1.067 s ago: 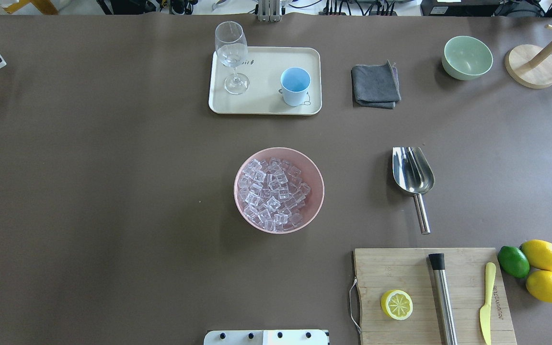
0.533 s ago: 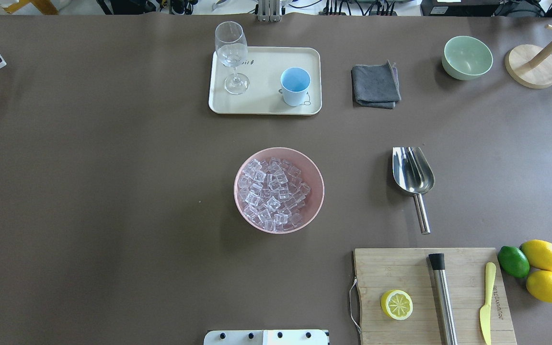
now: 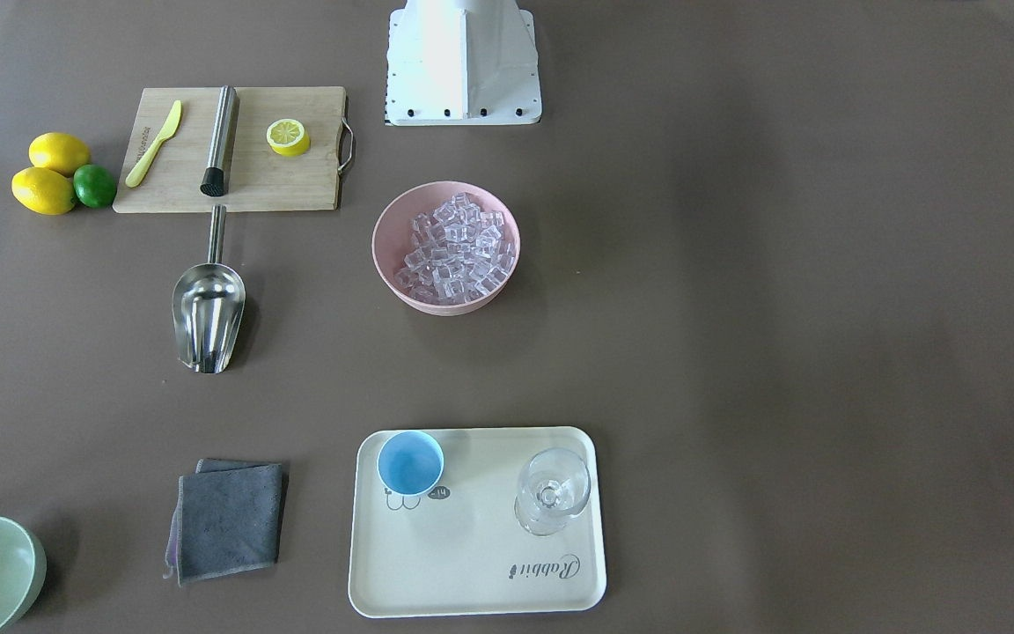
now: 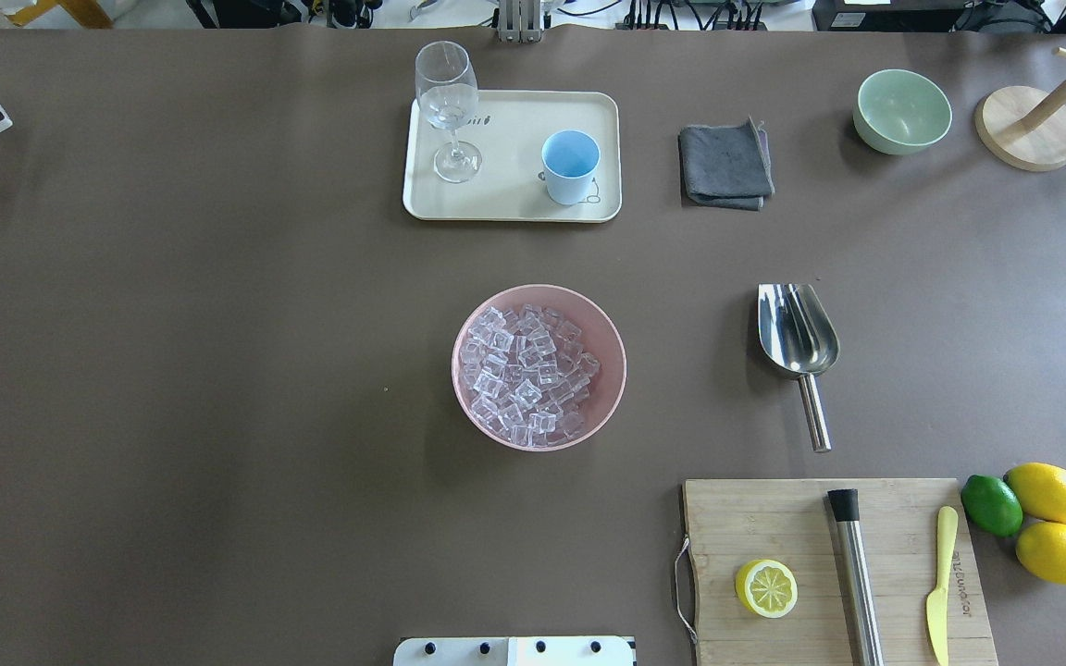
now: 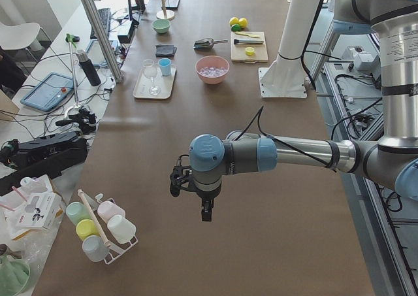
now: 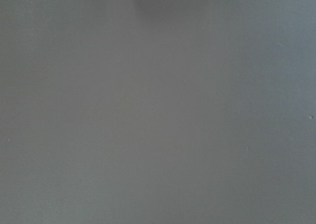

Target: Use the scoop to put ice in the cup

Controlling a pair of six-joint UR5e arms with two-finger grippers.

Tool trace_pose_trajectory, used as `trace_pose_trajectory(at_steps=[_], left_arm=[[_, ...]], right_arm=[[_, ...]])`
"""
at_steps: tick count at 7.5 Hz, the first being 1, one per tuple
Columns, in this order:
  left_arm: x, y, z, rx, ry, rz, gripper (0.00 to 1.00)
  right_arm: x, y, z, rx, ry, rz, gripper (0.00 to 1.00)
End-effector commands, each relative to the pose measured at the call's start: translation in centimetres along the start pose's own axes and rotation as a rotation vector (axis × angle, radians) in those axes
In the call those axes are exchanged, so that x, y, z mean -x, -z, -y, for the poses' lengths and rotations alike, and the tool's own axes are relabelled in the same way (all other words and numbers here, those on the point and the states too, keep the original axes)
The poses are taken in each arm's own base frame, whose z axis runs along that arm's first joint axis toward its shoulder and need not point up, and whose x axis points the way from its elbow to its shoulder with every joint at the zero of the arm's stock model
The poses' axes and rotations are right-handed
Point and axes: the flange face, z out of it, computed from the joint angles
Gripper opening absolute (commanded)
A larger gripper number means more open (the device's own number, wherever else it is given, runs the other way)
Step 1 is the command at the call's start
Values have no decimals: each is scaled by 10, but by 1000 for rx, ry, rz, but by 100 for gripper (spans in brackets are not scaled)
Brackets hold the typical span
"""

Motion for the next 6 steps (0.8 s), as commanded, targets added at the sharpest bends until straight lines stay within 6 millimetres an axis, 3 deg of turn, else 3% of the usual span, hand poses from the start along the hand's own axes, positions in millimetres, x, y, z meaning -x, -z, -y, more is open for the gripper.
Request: trace_pose_trajectory(at_steps=[1,3,5,6], left_arm=[[0,-1,-1,1,1,-2,99],[-9,6,2,-16,-14,-17,99],[-10,4,5,-12,-18,-19,99],[-12,4,12,-12,-27,-20,99]], right_arm=[[25,20,8,-43,-40,10,100],[78,33,15,-61,-66,29,100],[135,33,18,-45,-17,77,100],[174,23,19,-19,-64,90,99]])
